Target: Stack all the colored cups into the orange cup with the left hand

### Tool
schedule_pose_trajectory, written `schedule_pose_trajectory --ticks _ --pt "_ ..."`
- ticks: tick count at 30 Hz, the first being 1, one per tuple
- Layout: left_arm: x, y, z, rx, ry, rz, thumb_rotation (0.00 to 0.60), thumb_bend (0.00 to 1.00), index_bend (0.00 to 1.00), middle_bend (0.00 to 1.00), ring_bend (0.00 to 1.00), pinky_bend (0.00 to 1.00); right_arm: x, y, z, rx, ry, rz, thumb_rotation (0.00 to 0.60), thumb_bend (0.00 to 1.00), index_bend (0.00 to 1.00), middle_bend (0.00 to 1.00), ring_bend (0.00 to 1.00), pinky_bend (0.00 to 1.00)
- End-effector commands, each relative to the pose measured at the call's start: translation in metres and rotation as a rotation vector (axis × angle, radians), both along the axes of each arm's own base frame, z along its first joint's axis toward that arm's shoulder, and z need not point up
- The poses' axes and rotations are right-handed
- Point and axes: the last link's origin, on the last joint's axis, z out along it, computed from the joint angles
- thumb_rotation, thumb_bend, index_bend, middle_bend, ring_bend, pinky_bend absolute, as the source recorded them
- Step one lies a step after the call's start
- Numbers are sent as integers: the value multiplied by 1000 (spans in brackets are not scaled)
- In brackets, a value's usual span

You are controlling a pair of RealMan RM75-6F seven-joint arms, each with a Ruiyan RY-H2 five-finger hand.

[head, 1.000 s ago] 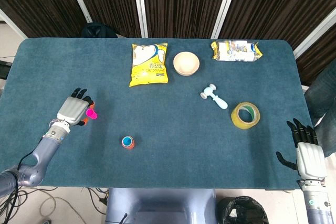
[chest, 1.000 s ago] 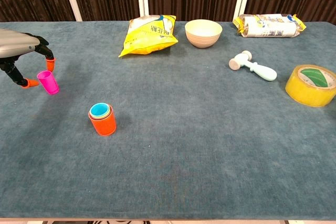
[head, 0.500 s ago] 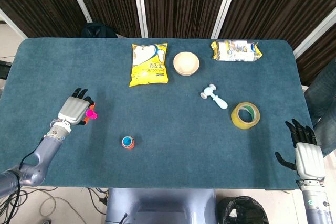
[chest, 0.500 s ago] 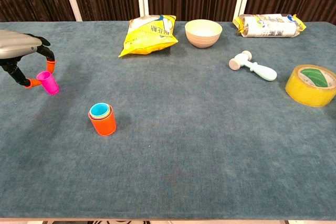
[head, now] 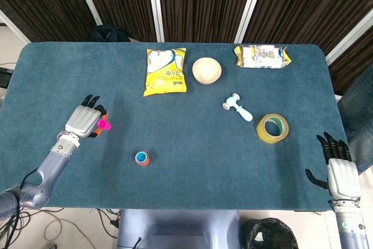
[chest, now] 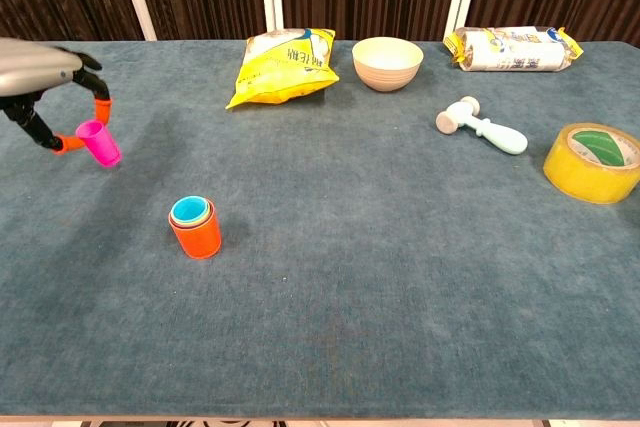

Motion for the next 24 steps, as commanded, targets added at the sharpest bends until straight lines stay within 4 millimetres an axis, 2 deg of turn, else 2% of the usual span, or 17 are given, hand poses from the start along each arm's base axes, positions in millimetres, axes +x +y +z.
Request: schedule_pose_trajectory --ticks 1,6,15,24 --pt "19 -6 8 1 -27 -64 600 317 463 303 0 12 0 0 0 0 0 0 600 324 89 45 96 3" --pt "45 -22 8 -54 -74 -123 600 316 464 301 0 13 1 0 1 -5 -2 5 600 324 90 45 96 3" --pt "77 -49 -1 -174 -136 -169 600 316 464 299 0 12 1 0 4 -17 -10 4 600 325 89 45 96 3" --pt "99 -62 -11 -232 -159 -218 600 316 467 299 0 13 1 0 7 -27 -15 3 600 324 89 45 96 3"
